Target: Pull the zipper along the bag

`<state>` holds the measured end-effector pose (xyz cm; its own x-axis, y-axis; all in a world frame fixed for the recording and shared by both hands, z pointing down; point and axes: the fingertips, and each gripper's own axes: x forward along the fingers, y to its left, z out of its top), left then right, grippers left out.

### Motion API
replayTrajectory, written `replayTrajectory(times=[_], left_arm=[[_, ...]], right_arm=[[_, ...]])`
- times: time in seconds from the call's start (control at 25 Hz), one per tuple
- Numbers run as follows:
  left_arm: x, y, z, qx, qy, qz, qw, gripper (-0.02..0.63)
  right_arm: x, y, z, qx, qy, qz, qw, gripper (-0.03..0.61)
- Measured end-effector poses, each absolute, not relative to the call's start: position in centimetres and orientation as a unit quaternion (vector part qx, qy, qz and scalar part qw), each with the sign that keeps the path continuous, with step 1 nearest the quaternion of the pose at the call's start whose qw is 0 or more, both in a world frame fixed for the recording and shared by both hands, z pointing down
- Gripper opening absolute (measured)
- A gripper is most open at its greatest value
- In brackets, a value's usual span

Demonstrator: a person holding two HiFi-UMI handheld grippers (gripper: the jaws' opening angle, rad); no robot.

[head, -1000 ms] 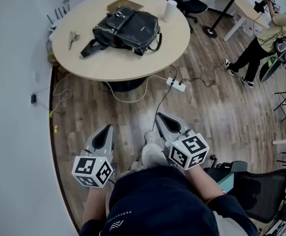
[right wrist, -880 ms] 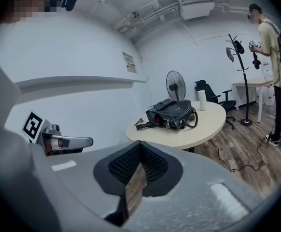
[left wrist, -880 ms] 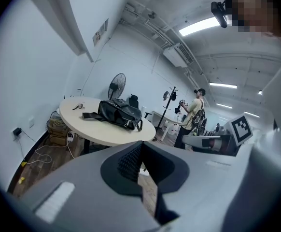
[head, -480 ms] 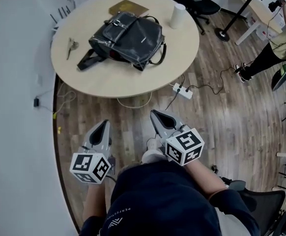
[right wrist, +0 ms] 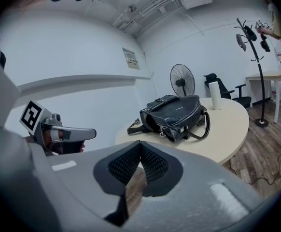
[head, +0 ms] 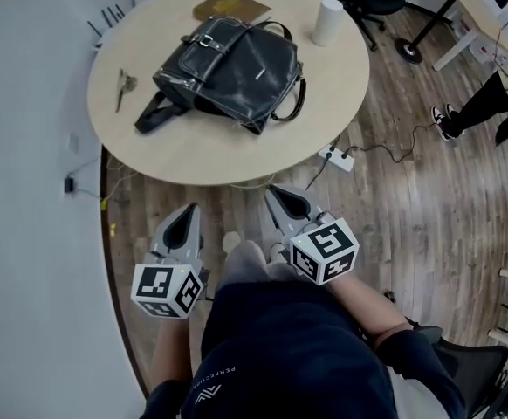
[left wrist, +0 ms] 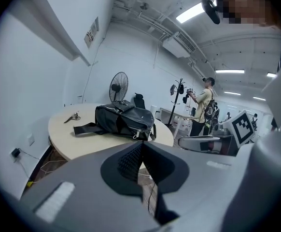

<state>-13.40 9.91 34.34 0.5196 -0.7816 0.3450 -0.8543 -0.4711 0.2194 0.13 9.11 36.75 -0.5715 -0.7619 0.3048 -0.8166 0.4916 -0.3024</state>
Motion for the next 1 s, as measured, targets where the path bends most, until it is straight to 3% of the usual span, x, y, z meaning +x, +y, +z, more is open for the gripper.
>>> replayTrajectory(times=[0.12,0.2,1.0], left_arm=[[-14.2,7.4,34.7,0.855,-0.473,0.091,0.193,0.019],[-14.1,5.9,34.9,0.861,-0.46,0.095,0.197,0.02],[-15.3,-4.7,36.9,0.907,-0.339,0.167,0.186,0.02]], right_arm=[[-0.8,7.5,36.7,0.465,-0.86,0.199,0.061,0.006],[-1.5,6.6,36.8,0.466,-0.86,0.199,0.06,0.089],[-3.3,-3.3,41.7,0.611,-0.751,0.246,0.037,0.127]])
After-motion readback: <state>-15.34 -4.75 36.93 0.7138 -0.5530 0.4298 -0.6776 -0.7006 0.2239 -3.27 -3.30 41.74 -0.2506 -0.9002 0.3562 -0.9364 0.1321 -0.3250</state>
